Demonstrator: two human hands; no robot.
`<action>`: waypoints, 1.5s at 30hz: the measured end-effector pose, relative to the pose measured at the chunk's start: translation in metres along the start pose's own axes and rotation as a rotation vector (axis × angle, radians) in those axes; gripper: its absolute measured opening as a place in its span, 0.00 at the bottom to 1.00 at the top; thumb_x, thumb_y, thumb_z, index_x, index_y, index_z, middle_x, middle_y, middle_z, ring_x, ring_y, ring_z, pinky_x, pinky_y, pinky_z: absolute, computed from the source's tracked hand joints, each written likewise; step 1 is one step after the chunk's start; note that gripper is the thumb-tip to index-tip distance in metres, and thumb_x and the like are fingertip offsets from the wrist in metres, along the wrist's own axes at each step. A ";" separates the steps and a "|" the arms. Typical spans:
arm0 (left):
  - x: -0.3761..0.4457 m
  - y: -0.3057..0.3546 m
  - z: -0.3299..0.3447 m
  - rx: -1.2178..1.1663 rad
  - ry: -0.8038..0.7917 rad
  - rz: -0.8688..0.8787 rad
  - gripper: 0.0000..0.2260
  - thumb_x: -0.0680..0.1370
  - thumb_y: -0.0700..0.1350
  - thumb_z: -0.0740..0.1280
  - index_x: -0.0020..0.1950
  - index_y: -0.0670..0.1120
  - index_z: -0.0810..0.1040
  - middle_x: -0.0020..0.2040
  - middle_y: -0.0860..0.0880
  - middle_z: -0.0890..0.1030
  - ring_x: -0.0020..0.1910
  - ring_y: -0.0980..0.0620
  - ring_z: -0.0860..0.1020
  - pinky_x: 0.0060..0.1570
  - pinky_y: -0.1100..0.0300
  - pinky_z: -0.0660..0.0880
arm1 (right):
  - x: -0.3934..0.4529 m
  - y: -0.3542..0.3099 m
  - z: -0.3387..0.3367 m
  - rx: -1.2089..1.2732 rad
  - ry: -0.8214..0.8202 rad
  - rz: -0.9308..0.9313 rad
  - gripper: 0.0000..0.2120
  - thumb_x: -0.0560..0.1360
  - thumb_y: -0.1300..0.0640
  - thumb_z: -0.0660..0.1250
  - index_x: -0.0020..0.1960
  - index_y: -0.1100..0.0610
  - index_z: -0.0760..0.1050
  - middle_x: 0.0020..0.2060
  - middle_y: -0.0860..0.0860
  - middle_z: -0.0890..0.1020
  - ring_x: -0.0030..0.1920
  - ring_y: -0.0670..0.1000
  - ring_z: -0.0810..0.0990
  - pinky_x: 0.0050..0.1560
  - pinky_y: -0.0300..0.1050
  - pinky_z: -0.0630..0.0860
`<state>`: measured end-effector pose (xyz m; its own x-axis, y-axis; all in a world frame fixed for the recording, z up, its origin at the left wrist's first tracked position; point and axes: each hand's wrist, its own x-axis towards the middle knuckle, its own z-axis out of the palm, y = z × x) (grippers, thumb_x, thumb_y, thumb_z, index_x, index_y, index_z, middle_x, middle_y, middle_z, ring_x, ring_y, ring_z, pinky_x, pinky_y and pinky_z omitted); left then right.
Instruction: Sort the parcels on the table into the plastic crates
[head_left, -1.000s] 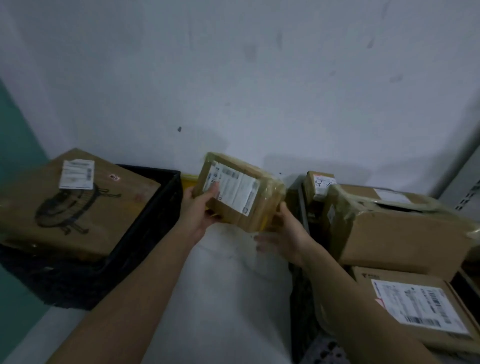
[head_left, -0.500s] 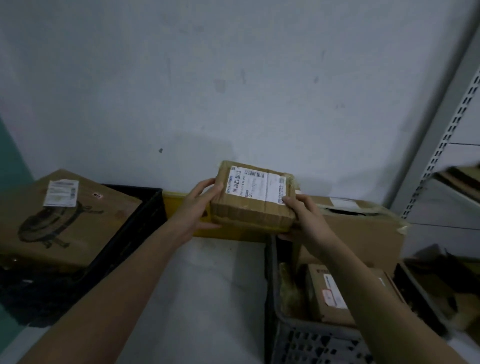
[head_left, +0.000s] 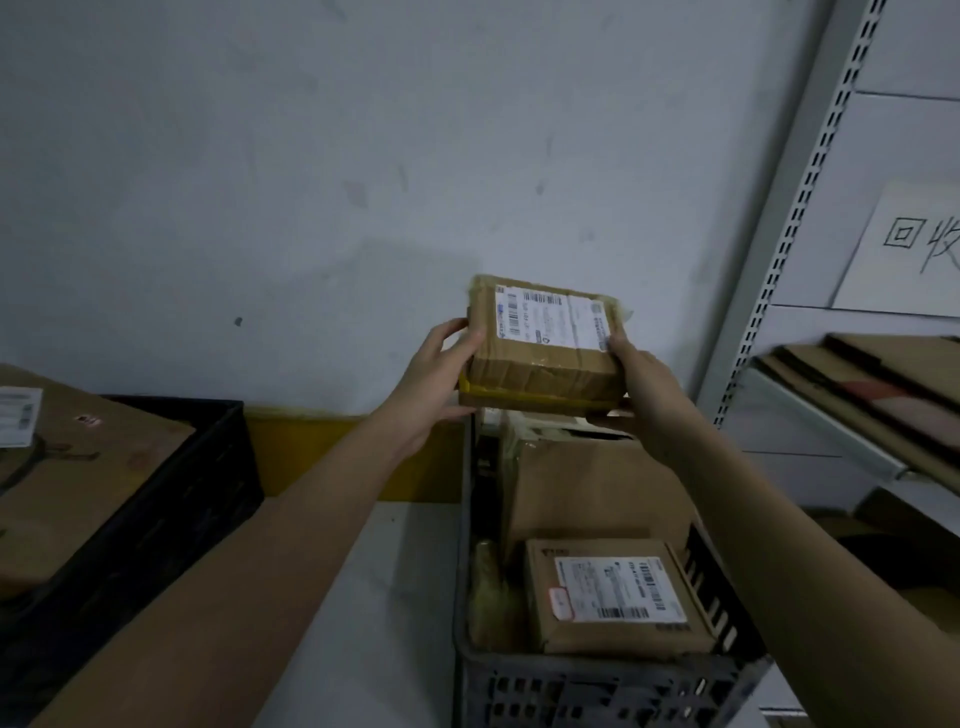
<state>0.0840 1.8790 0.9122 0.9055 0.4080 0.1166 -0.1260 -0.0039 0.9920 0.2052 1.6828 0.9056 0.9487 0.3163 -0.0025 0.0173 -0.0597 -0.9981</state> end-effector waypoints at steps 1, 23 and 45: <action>0.007 0.003 0.006 0.003 -0.008 0.012 0.22 0.80 0.60 0.64 0.73 0.56 0.68 0.58 0.56 0.79 0.55 0.53 0.80 0.55 0.48 0.81 | 0.006 -0.003 -0.003 -0.020 -0.007 -0.008 0.24 0.80 0.39 0.59 0.67 0.55 0.69 0.58 0.55 0.78 0.56 0.57 0.80 0.46 0.52 0.84; 0.188 -0.147 0.051 0.612 -0.500 -0.067 0.17 0.77 0.56 0.69 0.65 0.56 0.76 0.61 0.53 0.75 0.58 0.54 0.75 0.59 0.52 0.76 | 0.243 0.063 -0.046 -0.602 0.166 0.403 0.25 0.81 0.41 0.60 0.65 0.62 0.70 0.52 0.57 0.78 0.49 0.57 0.79 0.40 0.52 0.79; 0.193 -0.144 0.050 1.032 -0.449 -0.099 0.27 0.79 0.65 0.57 0.78 0.62 0.60 0.76 0.50 0.64 0.74 0.46 0.61 0.73 0.40 0.57 | 0.234 0.104 -0.034 -1.213 0.091 0.080 0.20 0.81 0.51 0.61 0.72 0.50 0.63 0.61 0.56 0.77 0.55 0.58 0.78 0.55 0.58 0.79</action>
<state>0.2968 1.9122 0.7942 0.9828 0.0840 -0.1646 0.1609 -0.8272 0.5384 0.4399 1.7186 0.8033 0.9783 0.2071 -0.0082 0.1960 -0.9371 -0.2890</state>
